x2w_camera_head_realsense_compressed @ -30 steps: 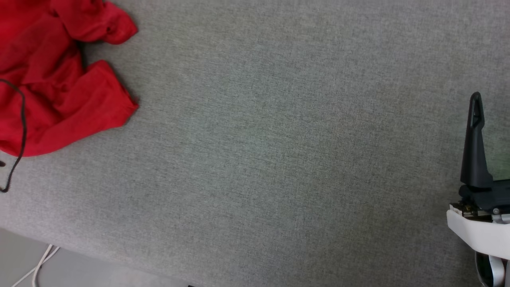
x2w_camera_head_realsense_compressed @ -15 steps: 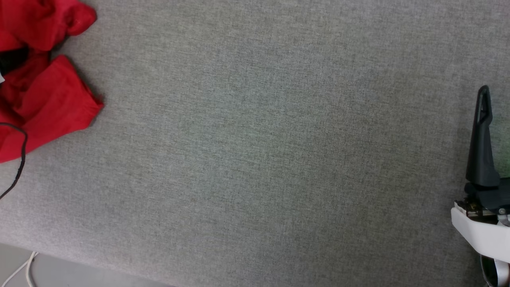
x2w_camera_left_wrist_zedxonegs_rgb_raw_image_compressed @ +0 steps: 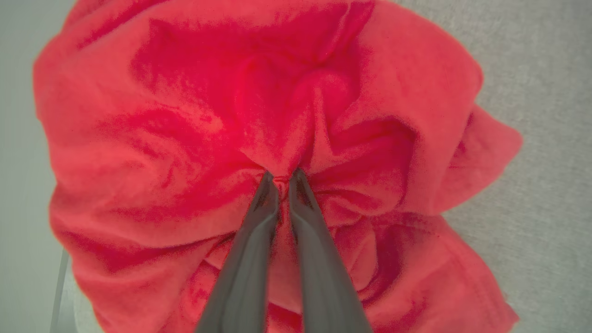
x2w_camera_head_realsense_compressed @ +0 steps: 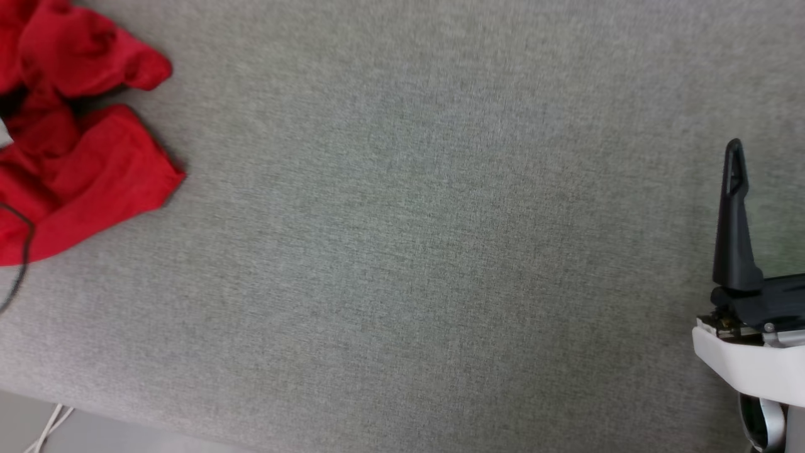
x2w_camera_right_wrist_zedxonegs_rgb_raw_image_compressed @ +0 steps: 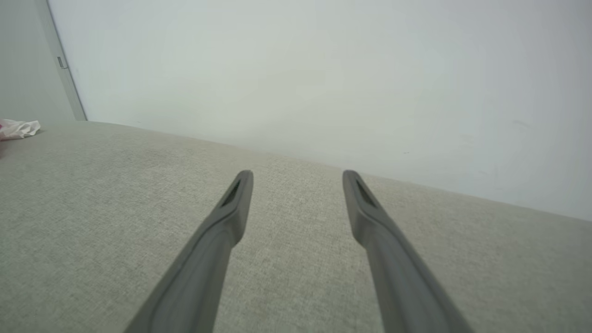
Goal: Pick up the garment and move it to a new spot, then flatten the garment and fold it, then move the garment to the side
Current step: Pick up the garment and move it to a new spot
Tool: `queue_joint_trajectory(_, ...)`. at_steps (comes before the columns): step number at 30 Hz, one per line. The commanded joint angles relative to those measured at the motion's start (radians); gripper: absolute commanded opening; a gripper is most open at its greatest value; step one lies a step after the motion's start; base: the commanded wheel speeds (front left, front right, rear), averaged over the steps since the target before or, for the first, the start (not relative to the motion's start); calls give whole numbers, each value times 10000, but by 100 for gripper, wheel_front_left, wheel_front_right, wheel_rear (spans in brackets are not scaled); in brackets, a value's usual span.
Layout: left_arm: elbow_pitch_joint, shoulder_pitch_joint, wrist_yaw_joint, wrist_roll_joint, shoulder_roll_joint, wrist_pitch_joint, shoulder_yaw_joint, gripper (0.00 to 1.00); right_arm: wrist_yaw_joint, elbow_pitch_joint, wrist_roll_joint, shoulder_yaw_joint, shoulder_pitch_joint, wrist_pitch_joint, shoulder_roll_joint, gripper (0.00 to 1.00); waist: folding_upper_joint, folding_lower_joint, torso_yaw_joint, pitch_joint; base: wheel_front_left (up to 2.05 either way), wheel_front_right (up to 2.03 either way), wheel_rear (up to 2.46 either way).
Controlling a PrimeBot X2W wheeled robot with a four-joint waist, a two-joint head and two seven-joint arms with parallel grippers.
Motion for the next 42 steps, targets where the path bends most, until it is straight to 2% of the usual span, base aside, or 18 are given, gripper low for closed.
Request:
queue_joint_trajectory(1, -250, -254, 25, 33, 205, -172, -156, 0, -7, 127, 141, 42, -109, -24, 6, 100, 0, -1, -24, -571, 0, 0, 0)
queue_joint_trajectory(7, -1481, -689, 24, -35, 687, -531, -935, 0, -7, 641, 583, 95, 129, -24, 8, 100, 0, -1, -80, -1623, 0, 0, 0)
queue_joint_trajectory(12, -2543, -1216, 24, -66, 898, -410, -1705, 0, -7, 1093, 954, 111, 275, -24, 8, 100, 0, -1, -226, -2403, 0, 0, 0)
queue_joint_trajectory(16, -3342, -1765, 24, 9, 804, -182, -2247, 0, -7, 1389, 1246, 152, 366, -24, 9, 100, 0, -1, -454, -2966, 0, 0, 0)
queue_joint_trajectory(24, -4615, -2920, 24, 230, 213, 283, -3085, 0, -7, 1739, 1754, 147, 597, -23, 11, 100, 0, -1, -1312, -3751, 0, 0, 0)
queue_joint_trajectory(30, -5366, -3480, 24, 173, -488, 485, -3714, 0, -7, 1994, 1937, 67, 783, -24, 12, 100, 0, -1, -2044, -4122, 0, 0, 0)
queue_joint_trajectory(36, -5753, -3566, 24, 62, -992, 450, -4338, 0, -7, 2149, 2126, 101, 862, -24, 9, 100, 0, -1, -2700, -4302, 0, 0, 0)
queue_joint_trajectory(42, -6019, -2934, 24, -120, -1469, 95, -5191, 0, -7, 2221, 2296, 100, 924, -23, 12, 100, 0, -1, -3276, -4315, 0, 0, 0)
